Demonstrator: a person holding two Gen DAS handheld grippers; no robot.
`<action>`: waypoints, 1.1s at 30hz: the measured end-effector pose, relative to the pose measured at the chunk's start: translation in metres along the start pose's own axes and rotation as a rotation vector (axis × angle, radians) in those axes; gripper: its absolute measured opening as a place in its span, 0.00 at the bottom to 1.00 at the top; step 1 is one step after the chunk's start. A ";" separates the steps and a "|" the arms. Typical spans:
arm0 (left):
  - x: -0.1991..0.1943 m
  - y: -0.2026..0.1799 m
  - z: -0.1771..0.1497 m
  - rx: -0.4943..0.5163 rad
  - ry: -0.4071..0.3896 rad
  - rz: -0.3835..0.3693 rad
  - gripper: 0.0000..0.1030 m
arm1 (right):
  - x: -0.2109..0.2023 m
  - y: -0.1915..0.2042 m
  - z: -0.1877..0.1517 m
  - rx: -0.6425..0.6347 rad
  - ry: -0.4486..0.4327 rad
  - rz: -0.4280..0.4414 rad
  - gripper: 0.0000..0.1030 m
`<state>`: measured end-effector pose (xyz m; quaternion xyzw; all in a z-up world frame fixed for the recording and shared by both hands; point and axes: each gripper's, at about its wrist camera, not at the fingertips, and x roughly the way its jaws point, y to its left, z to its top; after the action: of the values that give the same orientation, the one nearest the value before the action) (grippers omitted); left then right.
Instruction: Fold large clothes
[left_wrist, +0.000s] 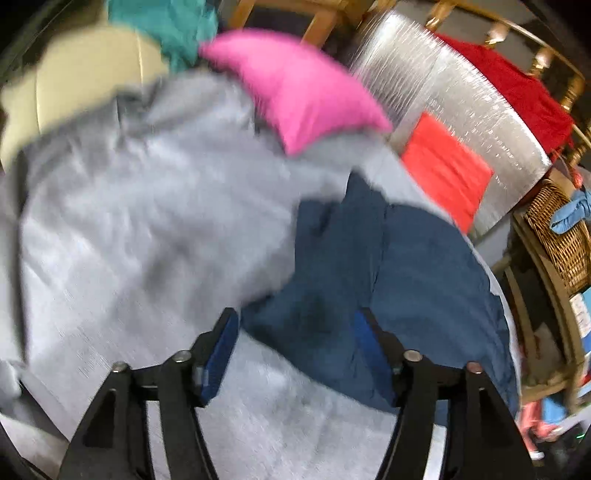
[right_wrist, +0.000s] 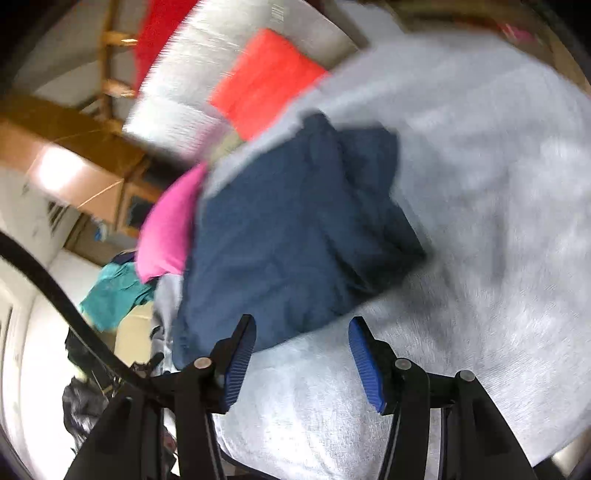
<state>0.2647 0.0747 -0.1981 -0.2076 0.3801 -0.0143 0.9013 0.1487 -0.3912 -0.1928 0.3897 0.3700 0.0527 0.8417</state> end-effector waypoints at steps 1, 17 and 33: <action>-0.002 -0.007 0.000 0.035 -0.025 -0.006 0.70 | -0.005 0.007 0.002 -0.037 -0.038 -0.007 0.54; 0.067 -0.053 -0.029 0.379 0.164 0.198 0.72 | 0.091 0.033 0.018 -0.108 0.152 -0.146 0.37; 0.065 -0.065 -0.037 0.482 0.082 0.288 0.84 | 0.138 0.057 0.027 -0.206 0.153 -0.229 0.35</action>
<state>0.2934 -0.0103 -0.2402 0.0697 0.4274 0.0153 0.9012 0.2778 -0.3167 -0.2221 0.2517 0.4677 0.0235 0.8469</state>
